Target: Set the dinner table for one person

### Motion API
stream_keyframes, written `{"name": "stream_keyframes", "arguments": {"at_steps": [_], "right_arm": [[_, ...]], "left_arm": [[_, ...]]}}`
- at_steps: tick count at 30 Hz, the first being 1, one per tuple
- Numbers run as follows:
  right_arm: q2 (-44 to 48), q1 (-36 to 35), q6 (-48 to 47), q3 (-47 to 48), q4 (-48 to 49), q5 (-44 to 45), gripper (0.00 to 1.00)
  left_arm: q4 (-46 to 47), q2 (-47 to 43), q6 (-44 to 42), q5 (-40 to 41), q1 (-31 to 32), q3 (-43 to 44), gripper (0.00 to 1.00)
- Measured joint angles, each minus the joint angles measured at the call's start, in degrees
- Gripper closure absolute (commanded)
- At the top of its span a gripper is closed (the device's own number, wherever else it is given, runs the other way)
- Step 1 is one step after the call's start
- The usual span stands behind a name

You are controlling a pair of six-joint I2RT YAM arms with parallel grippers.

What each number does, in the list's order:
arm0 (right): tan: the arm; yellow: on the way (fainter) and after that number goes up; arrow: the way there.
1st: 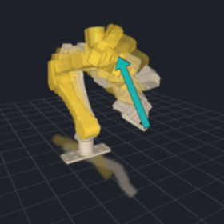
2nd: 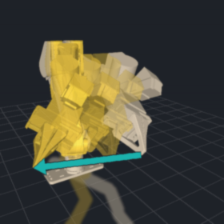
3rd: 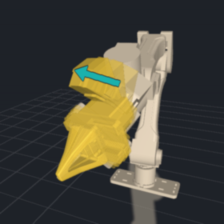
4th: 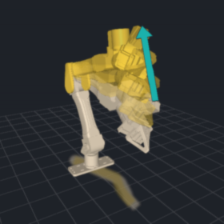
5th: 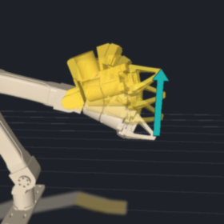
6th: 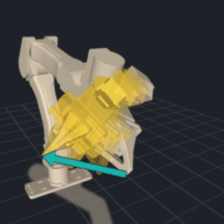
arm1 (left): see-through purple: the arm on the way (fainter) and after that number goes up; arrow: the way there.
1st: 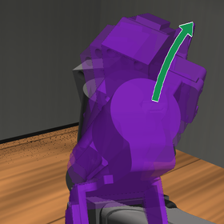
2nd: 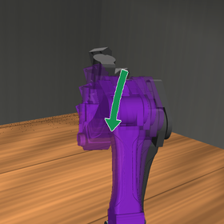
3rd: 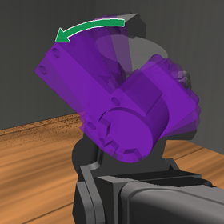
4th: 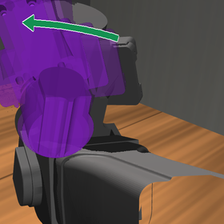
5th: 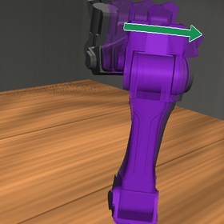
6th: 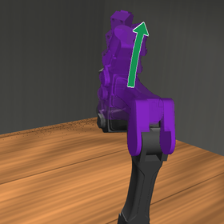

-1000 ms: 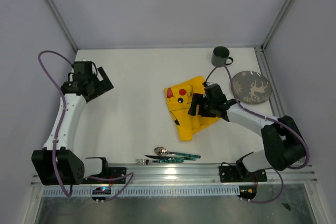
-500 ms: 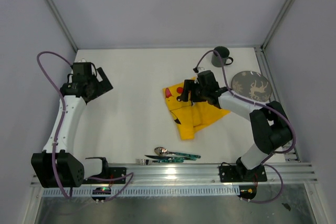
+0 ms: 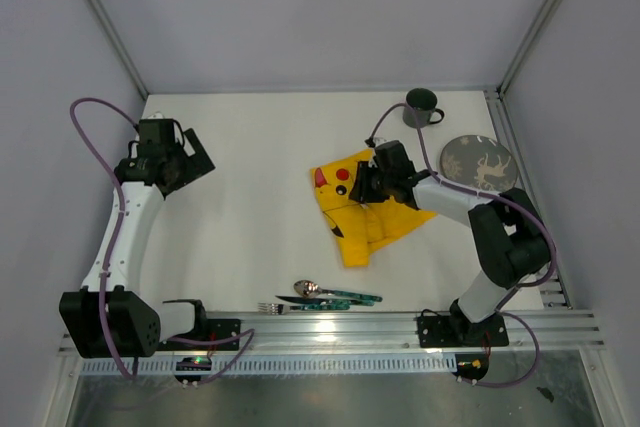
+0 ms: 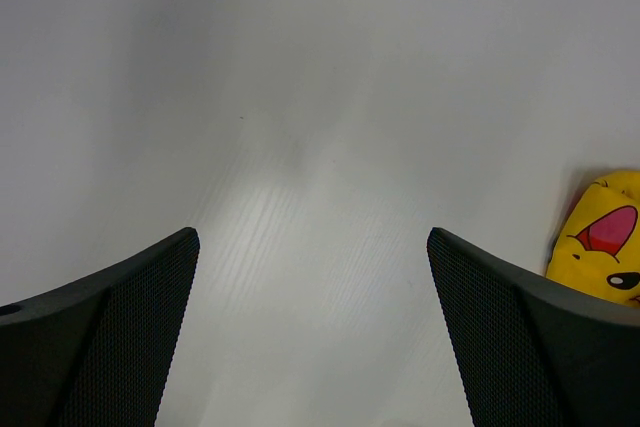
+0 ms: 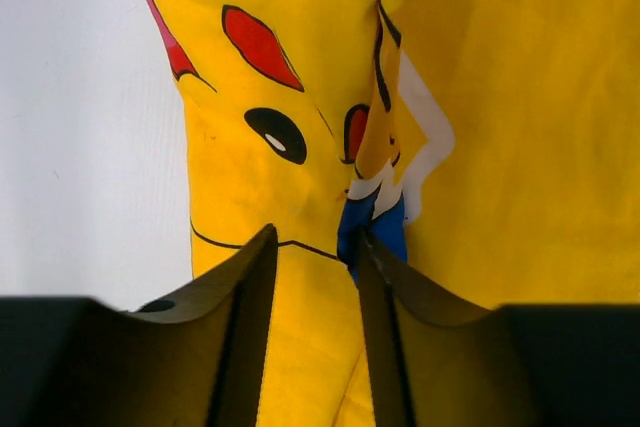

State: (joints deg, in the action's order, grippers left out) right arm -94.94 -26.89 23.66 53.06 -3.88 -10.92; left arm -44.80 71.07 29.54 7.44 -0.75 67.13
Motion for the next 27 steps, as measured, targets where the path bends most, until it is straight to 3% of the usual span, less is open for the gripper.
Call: {"name": "stream_keyframes", "arguments": {"at_steps": [5,6,14,22,26,27], "right_arm": [[-0.4,0.0,-0.1,0.0,0.0,-2.1,0.95],[-0.4,0.0,-0.2,0.0,0.0,-2.6,0.97],[-0.5,-0.4,0.0,1.6,-1.3,-5.2,0.97],[-0.5,-8.5,-0.6,14.0,-5.7,-5.7,0.96],[-2.1,-14.3,0.3,21.3,-6.4,-6.9,0.52],[-2.9,-15.7,0.5,22.8,-6.4,-7.1,0.49]], "left_arm": [[0.0,0.0,0.0,0.1,0.0,0.0,0.01],[0.0,0.0,0.0,0.1,0.0,0.0,0.01],[0.1,0.0,0.0,0.1,0.0,-0.2,0.01],[0.2,0.0,0.0,0.0,0.0,-0.5,0.01],[0.3,0.1,0.0,0.0,0.0,-0.5,0.01],[0.3,0.1,0.0,0.0,0.0,-0.5,0.01]]}}
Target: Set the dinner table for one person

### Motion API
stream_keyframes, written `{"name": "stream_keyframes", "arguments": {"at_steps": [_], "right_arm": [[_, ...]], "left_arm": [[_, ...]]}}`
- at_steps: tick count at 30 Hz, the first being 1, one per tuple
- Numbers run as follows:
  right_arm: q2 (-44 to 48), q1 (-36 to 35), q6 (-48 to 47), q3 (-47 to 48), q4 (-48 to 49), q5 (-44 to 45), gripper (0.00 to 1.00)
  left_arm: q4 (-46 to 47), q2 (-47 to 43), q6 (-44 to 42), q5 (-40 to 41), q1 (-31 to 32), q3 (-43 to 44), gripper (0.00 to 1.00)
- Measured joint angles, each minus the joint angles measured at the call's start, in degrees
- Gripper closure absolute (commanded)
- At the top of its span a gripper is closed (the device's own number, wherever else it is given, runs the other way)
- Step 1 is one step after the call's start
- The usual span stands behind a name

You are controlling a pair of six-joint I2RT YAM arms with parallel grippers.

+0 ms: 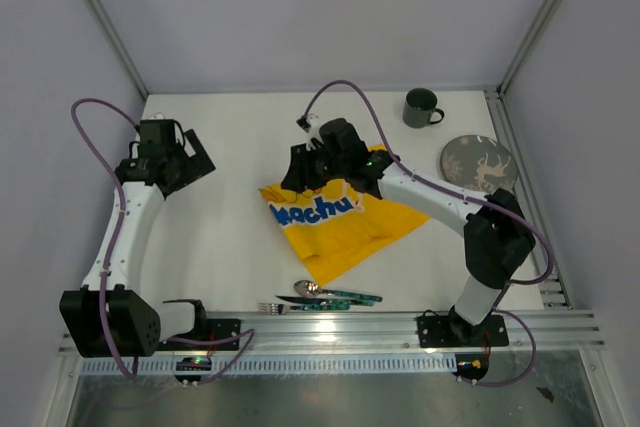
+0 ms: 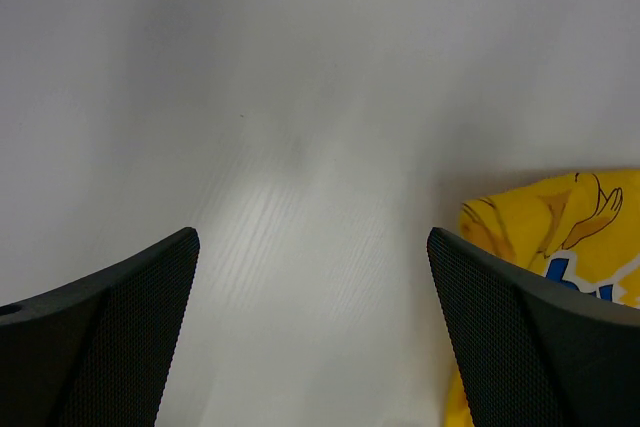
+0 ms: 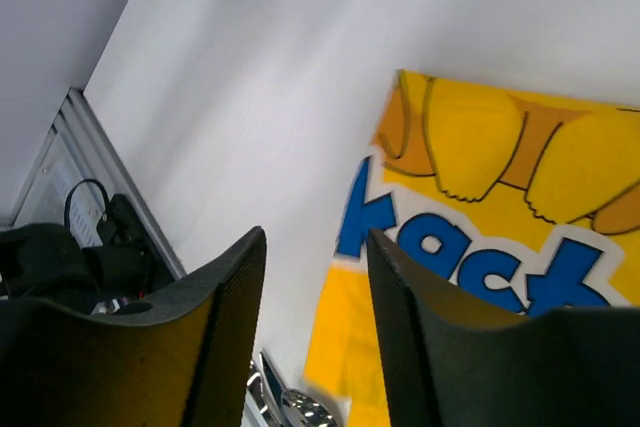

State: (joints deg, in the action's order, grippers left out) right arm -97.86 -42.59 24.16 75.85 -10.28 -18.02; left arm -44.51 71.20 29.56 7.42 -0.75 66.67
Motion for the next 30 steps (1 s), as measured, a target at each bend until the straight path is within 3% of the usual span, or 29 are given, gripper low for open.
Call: {"name": "stream_keyframes", "arguments": {"at_steps": [6,18,30], "right_arm": [[-3.8,-5.6,-0.1,2.3,-1.7,2.0,0.45],[-1.1,-4.8,-0.4,-2.9,-12.6,15.4,0.46],[1.3,-6.6,2.6,-8.0,-18.6,6.1,0.45]], "left_arm": [[0.0,0.0,0.0,0.0,0.0,0.0,0.01],[0.1,0.0,0.0,-0.3,0.0,-0.6,0.01],[0.1,0.0,0.1,-1.5,0.0,-0.7,0.01]]}}
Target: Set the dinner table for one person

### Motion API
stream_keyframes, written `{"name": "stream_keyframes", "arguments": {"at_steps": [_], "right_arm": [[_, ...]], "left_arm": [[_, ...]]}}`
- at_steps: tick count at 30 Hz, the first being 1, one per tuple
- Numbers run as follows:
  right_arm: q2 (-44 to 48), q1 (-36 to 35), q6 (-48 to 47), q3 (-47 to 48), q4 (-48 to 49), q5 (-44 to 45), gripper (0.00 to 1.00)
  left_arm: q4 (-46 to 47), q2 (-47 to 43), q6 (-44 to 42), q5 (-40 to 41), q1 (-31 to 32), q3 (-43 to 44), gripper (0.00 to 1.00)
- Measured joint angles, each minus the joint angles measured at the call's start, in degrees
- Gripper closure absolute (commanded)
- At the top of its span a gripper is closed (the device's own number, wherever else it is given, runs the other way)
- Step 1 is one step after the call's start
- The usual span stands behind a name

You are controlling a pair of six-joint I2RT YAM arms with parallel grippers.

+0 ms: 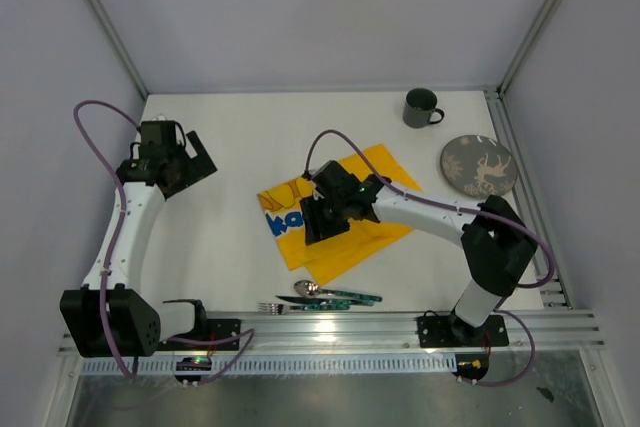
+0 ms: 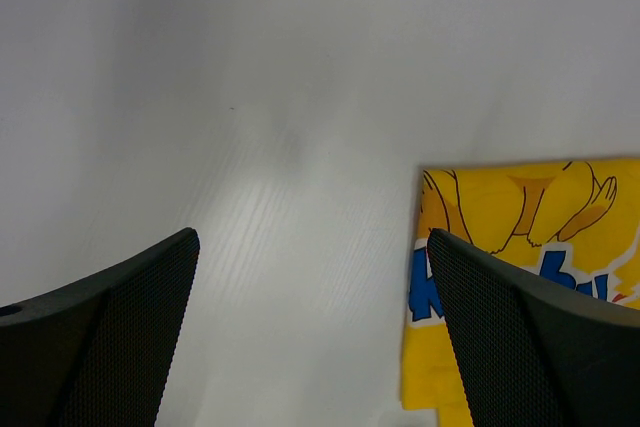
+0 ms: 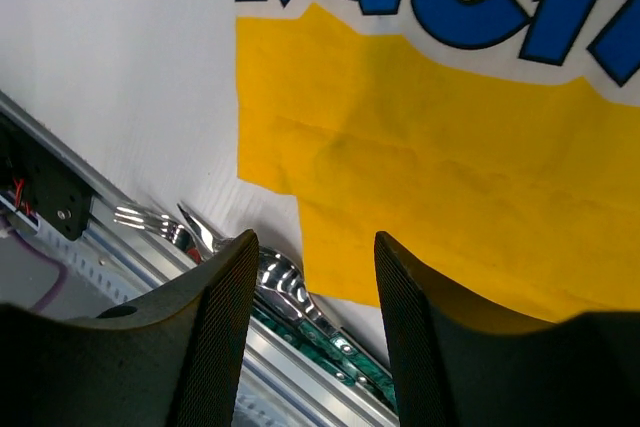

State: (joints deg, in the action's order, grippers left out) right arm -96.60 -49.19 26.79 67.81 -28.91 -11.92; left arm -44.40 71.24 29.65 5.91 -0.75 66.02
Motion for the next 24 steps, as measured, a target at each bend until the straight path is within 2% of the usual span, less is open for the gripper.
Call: {"name": "stream_keyframes", "arguments": {"at_steps": [4,12,24], "right_arm": [[0.3,-4.1,-3.3,0.3,-2.1,1.2,0.46],[0.0,-18.6,-18.6,5.7,-9.5,10.4,0.46],[-11.7,-22.8,-26.4,10.1,-7.3,21.7,0.46]], "left_arm": [[0.0,0.2,0.2,-0.2,0.0,-0.2,0.01],[0.0,0.8,0.4,-1.2,0.0,-0.3,0.01],[-0.1,0.5,0.4,-1.5,0.0,-0.3,0.01]]}}
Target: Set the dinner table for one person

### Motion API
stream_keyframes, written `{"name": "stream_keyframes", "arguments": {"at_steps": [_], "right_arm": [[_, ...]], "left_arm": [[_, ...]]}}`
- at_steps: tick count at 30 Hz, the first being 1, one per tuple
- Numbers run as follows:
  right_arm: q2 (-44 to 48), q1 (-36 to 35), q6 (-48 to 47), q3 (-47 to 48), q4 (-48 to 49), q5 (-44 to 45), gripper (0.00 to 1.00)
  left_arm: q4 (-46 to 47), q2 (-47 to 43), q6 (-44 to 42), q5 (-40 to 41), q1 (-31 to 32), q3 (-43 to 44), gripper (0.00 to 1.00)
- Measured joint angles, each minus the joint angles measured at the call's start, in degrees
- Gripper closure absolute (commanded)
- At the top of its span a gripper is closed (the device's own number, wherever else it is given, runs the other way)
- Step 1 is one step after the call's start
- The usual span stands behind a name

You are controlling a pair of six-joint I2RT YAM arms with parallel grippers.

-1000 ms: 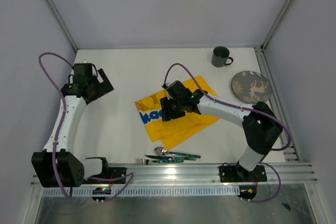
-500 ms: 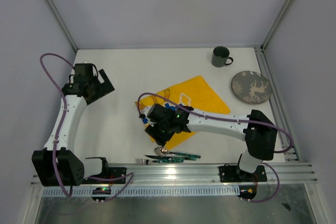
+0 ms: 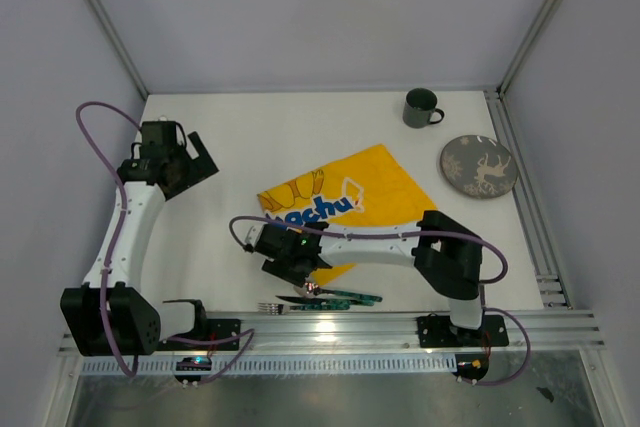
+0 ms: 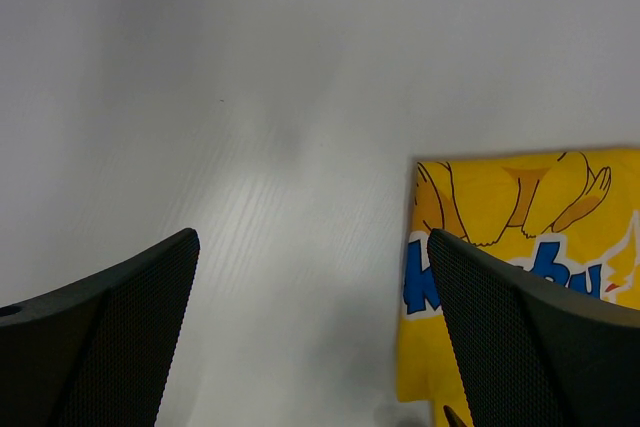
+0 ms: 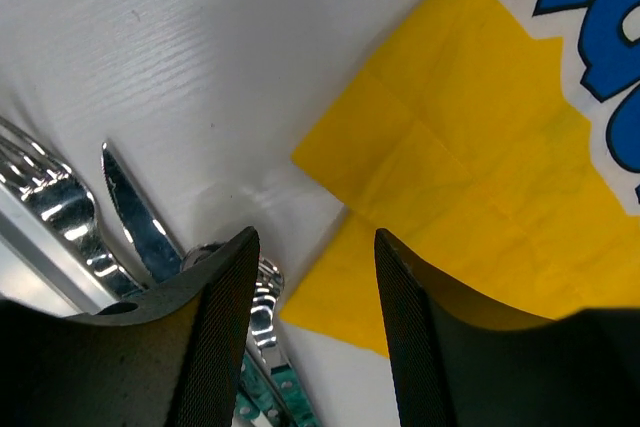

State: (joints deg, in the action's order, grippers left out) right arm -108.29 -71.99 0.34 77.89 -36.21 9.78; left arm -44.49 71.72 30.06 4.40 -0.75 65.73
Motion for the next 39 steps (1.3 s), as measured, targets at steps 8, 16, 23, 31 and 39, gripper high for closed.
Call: {"name": "stream_keyframes", "arguments": {"at_steps": [8,16,23,31,39], "right_arm": [[-1.7,-0.3,-0.5,0.0,3.3,3.1,0.46],[-1.7,-0.3,-0.5,0.0,4.7,3.1,0.46],[-1.7,-0.3,-0.5,-1.8,5.6,2.5,0.46],[-3.2,-0.3,-0.5,-2.3,6.7,1.7,0.48],[-3.8,-0.3,-0.6,-2.3,7.9,1.0,0.58]], "left_arm": [[-0.1,-0.4,0.0,0.0,0.0,0.0,0.01],[-0.1,-0.4,0.0,0.0,0.0,0.0,0.01],[-0.2,-0.4,0.0,0.0,0.0,0.4,0.01],[-0.3,-0.4,0.0,0.1,0.0,0.5,0.01],[-0.4,-0.4,0.0,0.1,0.0,0.6,0.01]]}}
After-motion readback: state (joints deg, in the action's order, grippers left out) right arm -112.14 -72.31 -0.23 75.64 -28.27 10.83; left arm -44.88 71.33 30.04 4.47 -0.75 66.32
